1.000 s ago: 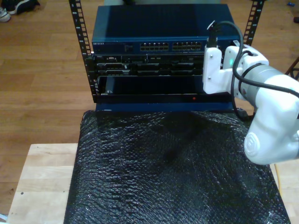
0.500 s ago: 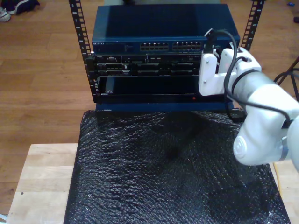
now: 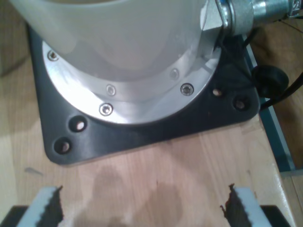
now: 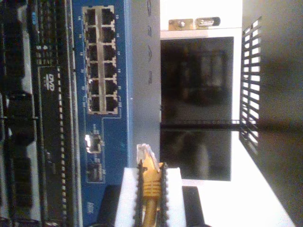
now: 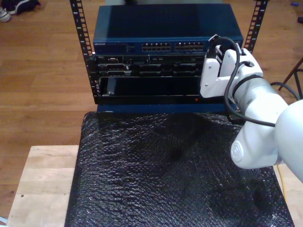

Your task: Grab the cable and plug it in

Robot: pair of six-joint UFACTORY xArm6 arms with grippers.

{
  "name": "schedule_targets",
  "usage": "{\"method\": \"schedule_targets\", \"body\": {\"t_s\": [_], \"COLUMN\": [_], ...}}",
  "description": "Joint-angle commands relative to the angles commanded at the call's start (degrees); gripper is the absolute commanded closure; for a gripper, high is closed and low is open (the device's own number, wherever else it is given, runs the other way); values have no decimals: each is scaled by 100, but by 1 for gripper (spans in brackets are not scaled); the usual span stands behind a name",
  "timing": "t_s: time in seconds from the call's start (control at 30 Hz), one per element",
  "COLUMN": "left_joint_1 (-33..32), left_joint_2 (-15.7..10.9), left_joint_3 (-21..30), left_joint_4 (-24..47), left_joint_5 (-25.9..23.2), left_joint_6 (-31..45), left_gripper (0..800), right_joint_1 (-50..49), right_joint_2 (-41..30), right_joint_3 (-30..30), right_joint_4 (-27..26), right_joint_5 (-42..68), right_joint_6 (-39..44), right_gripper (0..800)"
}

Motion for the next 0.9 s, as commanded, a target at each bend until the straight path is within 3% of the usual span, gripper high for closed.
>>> {"method": "schedule_targets", "body": {"t_s": [0.57, 0.9], "left_joint_1": [0, 0], "left_joint_2": [0, 0], "left_joint_3": [0, 0], "left_joint_4": [0, 0], "left_joint_5": [0, 0], "left_joint_6": [-9, -9], "left_gripper": [0, 0], "right_joint_1": [-18, 0], "right_joint_2": [343, 1116], "right_joint_3": [-44, -431], "right_joint_4": [-176, -167], "right_joint_5": [-167, -1512], "right_joint_6": [211, 229], "right_gripper": [800, 800]}}
